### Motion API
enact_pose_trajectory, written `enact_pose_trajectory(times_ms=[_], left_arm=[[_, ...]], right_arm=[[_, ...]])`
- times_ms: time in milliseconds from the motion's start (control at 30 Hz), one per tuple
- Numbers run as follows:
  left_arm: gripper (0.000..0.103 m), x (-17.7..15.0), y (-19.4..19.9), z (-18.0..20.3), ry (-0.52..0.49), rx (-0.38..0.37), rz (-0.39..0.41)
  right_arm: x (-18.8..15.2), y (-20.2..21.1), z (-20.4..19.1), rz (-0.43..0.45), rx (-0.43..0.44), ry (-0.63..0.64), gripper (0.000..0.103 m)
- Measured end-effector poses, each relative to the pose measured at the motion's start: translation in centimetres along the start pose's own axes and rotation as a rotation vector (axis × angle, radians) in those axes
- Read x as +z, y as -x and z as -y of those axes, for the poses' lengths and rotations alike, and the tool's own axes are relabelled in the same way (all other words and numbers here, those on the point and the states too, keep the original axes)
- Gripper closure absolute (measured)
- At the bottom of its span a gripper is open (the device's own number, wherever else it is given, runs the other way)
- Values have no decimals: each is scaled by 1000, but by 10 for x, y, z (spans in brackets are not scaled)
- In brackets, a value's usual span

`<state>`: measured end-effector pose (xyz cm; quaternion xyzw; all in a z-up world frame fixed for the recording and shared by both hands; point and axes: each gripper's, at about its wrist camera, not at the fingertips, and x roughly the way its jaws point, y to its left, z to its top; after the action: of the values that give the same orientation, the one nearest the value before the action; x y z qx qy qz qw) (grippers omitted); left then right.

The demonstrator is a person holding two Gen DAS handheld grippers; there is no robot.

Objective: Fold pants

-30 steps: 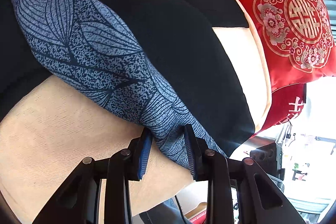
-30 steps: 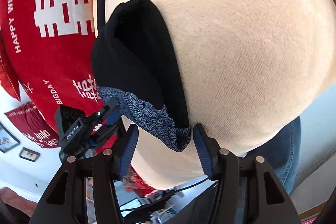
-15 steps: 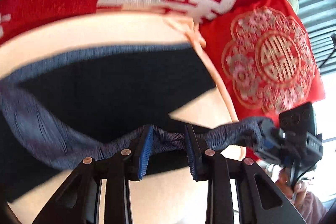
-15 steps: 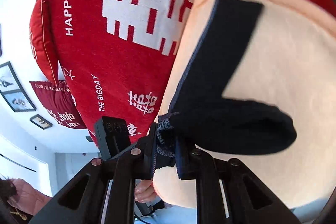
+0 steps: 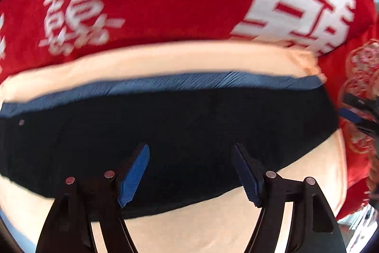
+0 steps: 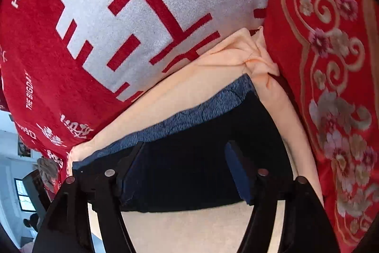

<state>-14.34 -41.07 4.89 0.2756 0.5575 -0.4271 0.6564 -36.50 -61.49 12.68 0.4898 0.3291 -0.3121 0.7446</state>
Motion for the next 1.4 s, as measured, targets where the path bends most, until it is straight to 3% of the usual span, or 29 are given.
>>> enact_pose_trajectory(times_ms=[100, 167, 233, 300, 400, 433, 500, 567, 633, 700, 800, 867, 933, 1000, 1133, 1267, 1400], left_arm=[[30, -13, -23, -20, 56, 51, -61], [30, -18, -34, -25, 68, 73, -74], [30, -18, -42, -23, 60, 91, -80], [30, -16, -44, -17, 26, 117, -75], [30, -9, -41, -16, 26, 128, -105], [30, -5, -38, -16, 33, 128, -106], [30, 6, -26, -16, 44, 111, -71], [30, 23, -19, -12, 31, 110, -23], [30, 43, -24, -6, 6, 120, 9], [30, 64, -37, 2, 2, 141, 28], [30, 87, -64, 12, 26, 163, 29], [30, 90, -81, 14, 29, 180, 1], [24, 87, -85, 11, 20, 175, 29], [18, 79, -84, 2, 3, 163, 32], [18, 66, -71, -24, 20, 146, -6], [18, 46, -52, -54, 39, 161, -47], [18, 15, -23, -103, 59, 169, -35]], right_arm=[[-25, -9, 23, -43, -109, -63, 34], [-30, -21, 42, -65, -118, -135, 43], [-25, -33, 59, -65, -42, -222, 96], [-19, -35, 56, -53, -43, -207, 96], [-26, -36, 52, -99, -132, -144, 91], [-28, -32, 53, -102, -153, -155, 76], [-30, -11, 45, -64, -193, -144, 68], [-25, 5, 24, -7, -114, -66, 63], [-11, 2, 1, 6, -121, 52, 42], [13, -20, -22, 9, -116, 144, 42], [43, -60, -32, -24, -96, 173, 43], [52, -86, -22, -78, -137, 185, 52], [51, -91, -15, -56, -198, 239, 86], [50, -81, -5, -29, -223, 227, 92], [50, -66, 10, -15, -203, 93, 92], [38, -50, 0, -32, -207, 8, 78], [-3, -46, -38, -113, -14, -14, 66]])
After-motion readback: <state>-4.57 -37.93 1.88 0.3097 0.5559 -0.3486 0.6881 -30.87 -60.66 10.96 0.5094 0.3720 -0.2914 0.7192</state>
